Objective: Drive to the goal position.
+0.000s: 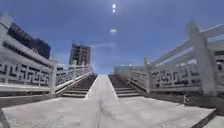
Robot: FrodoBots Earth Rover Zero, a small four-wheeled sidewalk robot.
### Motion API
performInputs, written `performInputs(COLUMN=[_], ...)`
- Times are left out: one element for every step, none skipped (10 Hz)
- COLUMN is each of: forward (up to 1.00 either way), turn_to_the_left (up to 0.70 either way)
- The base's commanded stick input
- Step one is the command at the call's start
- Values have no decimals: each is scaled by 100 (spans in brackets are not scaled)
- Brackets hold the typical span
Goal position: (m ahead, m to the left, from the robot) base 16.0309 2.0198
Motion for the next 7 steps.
performInputs(forward=[45, 45, 45, 45, 45, 45, 45], turn_to_the_left=[0, 0, 0, 14, 27, 27, 27])
